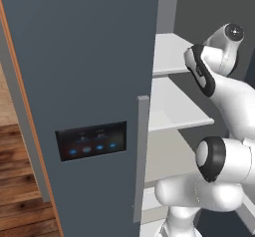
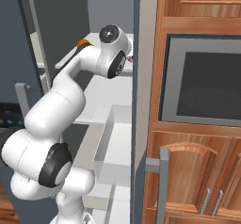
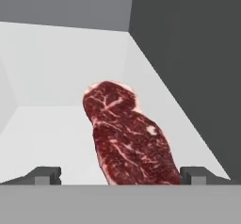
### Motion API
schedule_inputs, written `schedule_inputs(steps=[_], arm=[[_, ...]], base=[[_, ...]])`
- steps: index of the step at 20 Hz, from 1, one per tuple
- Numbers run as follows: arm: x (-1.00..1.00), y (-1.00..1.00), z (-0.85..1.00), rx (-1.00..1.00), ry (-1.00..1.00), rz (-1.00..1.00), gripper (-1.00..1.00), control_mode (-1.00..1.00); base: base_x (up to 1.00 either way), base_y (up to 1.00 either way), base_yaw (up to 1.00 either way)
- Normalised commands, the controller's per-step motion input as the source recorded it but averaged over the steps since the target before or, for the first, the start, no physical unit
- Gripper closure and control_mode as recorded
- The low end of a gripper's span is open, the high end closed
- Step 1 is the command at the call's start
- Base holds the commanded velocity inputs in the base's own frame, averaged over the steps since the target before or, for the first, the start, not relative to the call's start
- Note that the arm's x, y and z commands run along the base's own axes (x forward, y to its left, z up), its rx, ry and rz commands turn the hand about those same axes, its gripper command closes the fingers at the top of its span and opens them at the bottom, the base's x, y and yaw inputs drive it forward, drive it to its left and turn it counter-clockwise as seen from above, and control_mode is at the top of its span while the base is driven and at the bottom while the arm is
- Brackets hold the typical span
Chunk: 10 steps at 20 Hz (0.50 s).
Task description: Open the fridge, remove the orange, lemon, and steak, and place them on any counter.
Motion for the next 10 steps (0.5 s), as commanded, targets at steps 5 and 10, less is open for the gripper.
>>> schedule_inputs(steps=[5,10], arm=[[0.3,-0.15,-0.12,0.0,0.0,-0.02,-1.0,-1.0],[0.23,-0.16,-0.19,0.0,0.0,-0.02,-1.0,-1.0]], base=[[0.0,0.0,0.0],[0.0,0.0,0.0]])
